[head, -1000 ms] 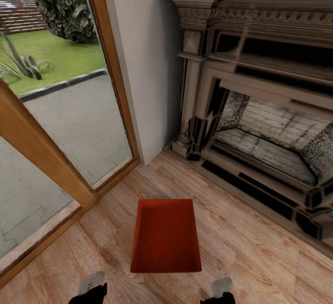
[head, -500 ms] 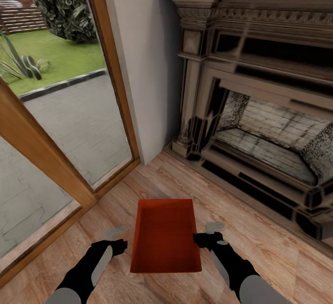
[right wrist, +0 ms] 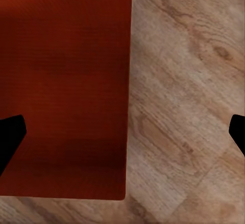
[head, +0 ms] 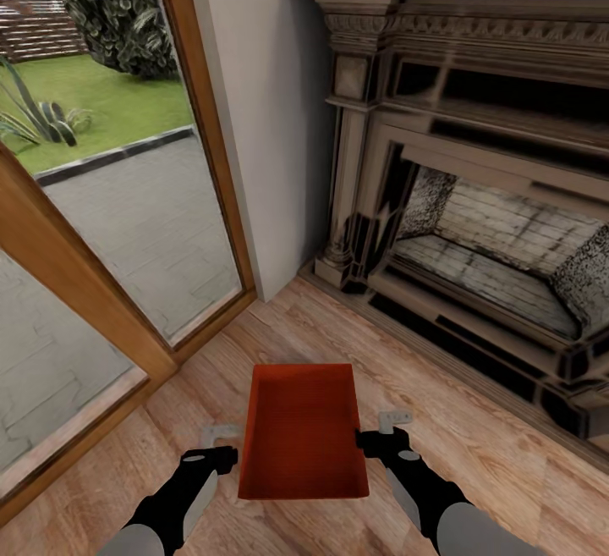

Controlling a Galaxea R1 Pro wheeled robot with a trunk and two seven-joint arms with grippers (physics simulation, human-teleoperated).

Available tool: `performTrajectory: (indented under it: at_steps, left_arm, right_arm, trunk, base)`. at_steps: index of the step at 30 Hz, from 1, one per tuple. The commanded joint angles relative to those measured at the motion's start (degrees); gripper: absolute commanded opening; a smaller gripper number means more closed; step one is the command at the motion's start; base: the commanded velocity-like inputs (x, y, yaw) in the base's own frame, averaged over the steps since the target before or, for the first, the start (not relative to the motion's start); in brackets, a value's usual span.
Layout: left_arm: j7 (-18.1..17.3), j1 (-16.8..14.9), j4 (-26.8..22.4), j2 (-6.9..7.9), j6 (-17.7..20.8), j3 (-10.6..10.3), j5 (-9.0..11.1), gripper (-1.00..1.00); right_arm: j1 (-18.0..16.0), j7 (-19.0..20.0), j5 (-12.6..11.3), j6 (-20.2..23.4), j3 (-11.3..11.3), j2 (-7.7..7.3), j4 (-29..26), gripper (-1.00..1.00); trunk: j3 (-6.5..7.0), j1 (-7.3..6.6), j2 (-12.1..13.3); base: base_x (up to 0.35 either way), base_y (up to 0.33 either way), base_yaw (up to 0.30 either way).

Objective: Move the two storage containers from the living room to the garage. In the garage, place one container on the floor and stack the other container on top of it (either order is fine).

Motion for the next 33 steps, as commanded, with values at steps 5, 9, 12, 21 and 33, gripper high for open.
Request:
performTrajectory:
  at_steps: [5,9,12,21,33]
  left_arm:
    - [0.44,-0.01,-0.87,0.03,-0.27,-0.38,0.39,1.00]
    - [0.51,-0.02,-1.45,-0.17,-0.65,-0.42,0.22,1.00]
    - [0.97,-0.02,-2.88,-0.53,-0.82,-0.43,0.09,1.00]
    - [1.14,-0.02,-3.46,-0.89,-0.96,-0.45,0.08,1.00]
    - [0.45,0.03,-1.54,-1.95,-2.95,-0.49,0.16,1.00]
  right_arm:
    - [-0.03,-0.36,-0.87,-0.62,0.08,-0.01,0.20,1.00]
    - [-0.06,-0.36,-0.98,-0.29,-0.02,-0.01,0.22,1.00]
    - [-0.06,-0.36,-1.04,-0.03,0.02,-0.01,0.22,1.00]
    - [-0.03,-0.25,-1.00,-0.71,0.12,0.11,3.79,1.00]
    - [-0.05,0.33,-0.99,-1.18,0.05,0.25,5.60,1.00]
  trunk:
    - [-0.04,0.00,-0.02]
    - [-0.04,0.00,-0.02]
    - [-0.04,0.00,-0.02]
    - [-0.04,0.00,-0.02]
    - [-0.04,0.00,-0.02]
  base:
    - [0.000,0.000,0.000]
    - [0.000,0.000,0.000]
    - [0.000,0.000,0.000]
    - [0.000,0.000,0.000]
    - [0.000,0.000,0.000]
